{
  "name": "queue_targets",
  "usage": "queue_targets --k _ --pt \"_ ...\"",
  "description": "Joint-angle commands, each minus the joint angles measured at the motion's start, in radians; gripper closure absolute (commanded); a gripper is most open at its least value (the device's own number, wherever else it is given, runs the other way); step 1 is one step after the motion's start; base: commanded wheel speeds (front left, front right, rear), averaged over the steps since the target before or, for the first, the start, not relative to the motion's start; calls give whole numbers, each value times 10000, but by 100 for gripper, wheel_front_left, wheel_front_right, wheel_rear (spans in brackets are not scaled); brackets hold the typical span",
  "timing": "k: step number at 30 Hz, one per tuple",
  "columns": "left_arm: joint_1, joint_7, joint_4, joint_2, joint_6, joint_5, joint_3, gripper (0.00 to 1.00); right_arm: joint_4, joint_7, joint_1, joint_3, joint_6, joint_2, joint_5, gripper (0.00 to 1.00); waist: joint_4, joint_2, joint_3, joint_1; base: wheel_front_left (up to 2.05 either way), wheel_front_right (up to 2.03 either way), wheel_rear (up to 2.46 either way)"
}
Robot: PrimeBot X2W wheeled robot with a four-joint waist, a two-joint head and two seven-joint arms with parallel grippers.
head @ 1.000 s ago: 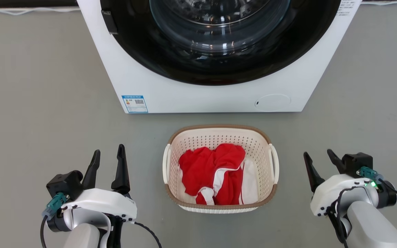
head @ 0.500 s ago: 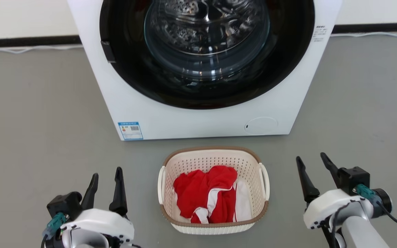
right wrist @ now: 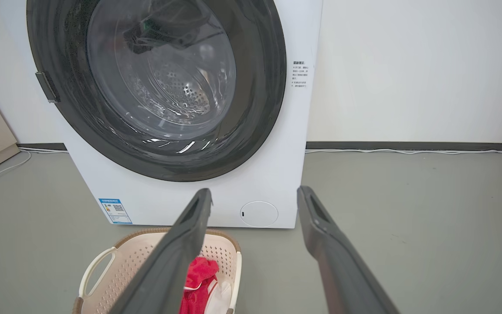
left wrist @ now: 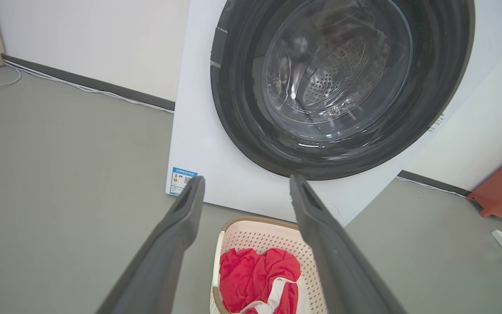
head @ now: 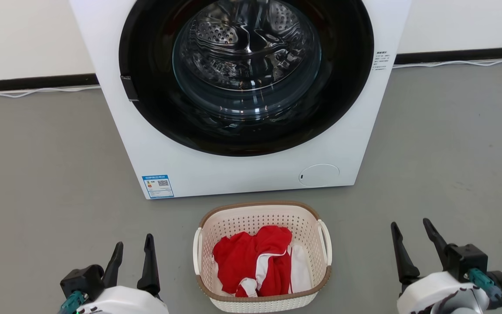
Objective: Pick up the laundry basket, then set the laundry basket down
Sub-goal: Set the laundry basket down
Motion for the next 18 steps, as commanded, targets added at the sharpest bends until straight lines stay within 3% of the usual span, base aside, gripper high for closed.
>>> queue_targets --k 1,18 --pt "-113 -61 -312 76 105 103 307 0 -408 -139 16 193 44 27 -18 0 -39 -1 -41 0 0 0 0" --pt "96 -61 -492 117 144 199 415 0 -739 -45 436 110 44 173 -82 0 -64 -1 -209 0 0 0 0"
